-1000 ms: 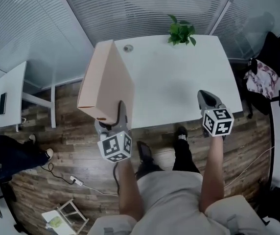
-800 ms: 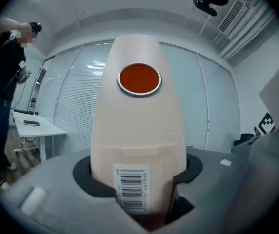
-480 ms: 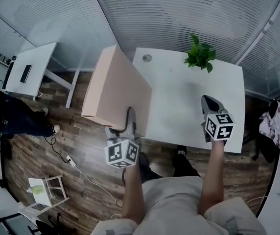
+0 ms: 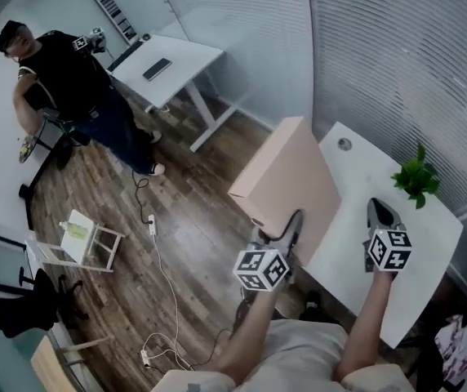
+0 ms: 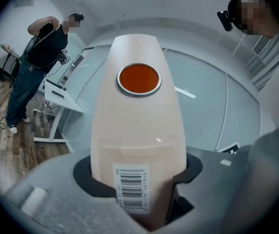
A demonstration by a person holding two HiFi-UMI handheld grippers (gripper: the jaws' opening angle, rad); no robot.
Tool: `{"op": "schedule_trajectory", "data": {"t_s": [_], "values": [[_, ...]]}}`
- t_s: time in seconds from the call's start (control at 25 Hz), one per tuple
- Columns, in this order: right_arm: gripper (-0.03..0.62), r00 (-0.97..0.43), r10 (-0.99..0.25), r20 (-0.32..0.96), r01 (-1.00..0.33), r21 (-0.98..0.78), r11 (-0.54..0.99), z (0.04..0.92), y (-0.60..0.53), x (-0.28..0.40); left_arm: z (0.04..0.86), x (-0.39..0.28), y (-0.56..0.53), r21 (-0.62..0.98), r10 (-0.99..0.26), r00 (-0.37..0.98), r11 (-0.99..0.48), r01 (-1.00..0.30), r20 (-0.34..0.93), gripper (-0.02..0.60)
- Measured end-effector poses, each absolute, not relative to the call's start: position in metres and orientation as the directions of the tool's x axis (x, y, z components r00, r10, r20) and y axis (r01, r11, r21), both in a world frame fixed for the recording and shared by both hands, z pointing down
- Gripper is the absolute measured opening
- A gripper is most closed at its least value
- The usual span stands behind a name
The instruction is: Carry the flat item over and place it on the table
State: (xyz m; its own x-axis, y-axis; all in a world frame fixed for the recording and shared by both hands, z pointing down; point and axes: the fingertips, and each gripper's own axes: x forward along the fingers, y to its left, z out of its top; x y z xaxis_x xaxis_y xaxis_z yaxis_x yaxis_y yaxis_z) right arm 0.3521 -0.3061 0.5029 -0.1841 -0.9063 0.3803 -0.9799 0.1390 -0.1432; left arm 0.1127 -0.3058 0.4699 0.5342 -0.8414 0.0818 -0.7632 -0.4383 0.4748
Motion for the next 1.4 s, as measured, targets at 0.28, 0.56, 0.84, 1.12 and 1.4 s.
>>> {"op": "schedule_trajectory", "data": {"t_s": [0.28, 0.56, 0.84, 1.12, 1.4], "values": [[0.002, -0.311, -0.872, 0.378, -0.95, -0.109, 0.292, 0.491, -0.286, 0.316, 0.478, 0.102, -0.263, 0.579, -0.845, 0.528, -0.391, -0.716, 0.081, 0.296], [0.002, -0.328, -0.868, 0.372, -0.944, -0.106, 0.311, 0.5, -0.273, 0.342, 0.519, 0.13, -0.232, 0.712, -0.818, 0.567, -0.342, -0.614, 0.097, 0.296], [0.002, -0.38, -0.837, 0.394, -0.921, -0.074, 0.383, 0.512, -0.267, 0.347, 0.554, 0.175, -0.215, 0.861, -0.749, 0.658, -0.28, -0.425, 0.082, 0.297], [0.002, -0.418, -0.775, 0.474, -0.876, 0.014, 0.481, 0.536, -0.258, 0.346, 0.598, 0.219, -0.204, 0.925, -0.698, 0.708, -0.193, -0.326, 0.104, 0.296], [0.002, -0.43, -0.766, 0.479, -0.88, -0.033, 0.474, 0.528, -0.263, 0.339, 0.593, 0.224, -0.213, 0.961, -0.679, 0.725, -0.111, -0.254, 0.114, 0.296]]}}
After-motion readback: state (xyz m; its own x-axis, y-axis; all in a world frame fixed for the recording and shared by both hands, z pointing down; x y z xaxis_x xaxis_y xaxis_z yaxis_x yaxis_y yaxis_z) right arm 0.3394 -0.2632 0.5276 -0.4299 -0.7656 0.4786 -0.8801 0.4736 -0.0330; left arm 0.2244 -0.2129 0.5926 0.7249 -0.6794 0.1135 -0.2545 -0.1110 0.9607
